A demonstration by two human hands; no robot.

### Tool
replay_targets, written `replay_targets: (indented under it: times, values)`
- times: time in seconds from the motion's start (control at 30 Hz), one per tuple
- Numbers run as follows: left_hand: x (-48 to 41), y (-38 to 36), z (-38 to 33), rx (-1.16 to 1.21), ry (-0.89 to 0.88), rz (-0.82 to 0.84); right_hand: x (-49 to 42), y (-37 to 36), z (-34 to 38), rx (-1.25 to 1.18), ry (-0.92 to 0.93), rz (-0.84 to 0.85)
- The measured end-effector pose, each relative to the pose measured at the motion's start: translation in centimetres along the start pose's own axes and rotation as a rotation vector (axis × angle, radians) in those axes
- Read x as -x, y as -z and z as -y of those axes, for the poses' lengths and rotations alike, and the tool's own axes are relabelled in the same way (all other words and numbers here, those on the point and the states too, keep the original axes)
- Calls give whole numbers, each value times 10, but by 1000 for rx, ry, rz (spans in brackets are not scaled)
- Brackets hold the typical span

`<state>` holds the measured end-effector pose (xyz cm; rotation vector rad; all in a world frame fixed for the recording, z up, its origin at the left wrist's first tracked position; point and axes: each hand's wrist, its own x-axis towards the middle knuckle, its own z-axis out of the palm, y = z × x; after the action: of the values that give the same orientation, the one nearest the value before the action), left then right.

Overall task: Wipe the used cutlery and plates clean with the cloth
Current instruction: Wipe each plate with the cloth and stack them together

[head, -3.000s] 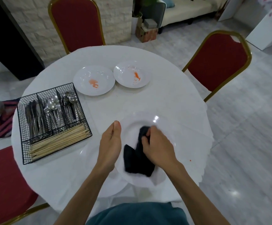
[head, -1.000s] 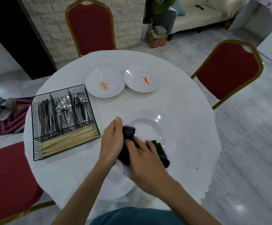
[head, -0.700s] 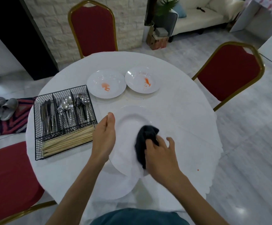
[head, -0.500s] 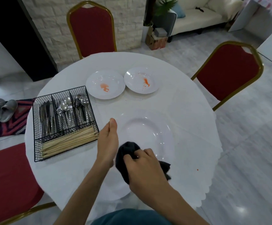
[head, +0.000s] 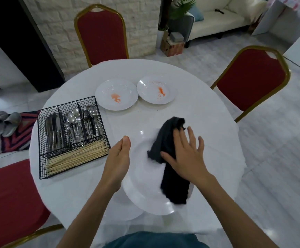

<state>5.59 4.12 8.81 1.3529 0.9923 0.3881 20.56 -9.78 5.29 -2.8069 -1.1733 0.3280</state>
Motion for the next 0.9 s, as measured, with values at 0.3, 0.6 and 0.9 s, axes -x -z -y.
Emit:
replay_targets:
  times: [0.3,0.6,0.9]
  values:
    - [-9,7,-5,148,-48,-107,28,-6,5,-1053,-451,-58]
    - [-21,4,28,-146,-32,-201,45,10,8,-1224,-415,-178]
    - [-12,-9,8,-338,-17,10,53,13,27,-402,191,-492]
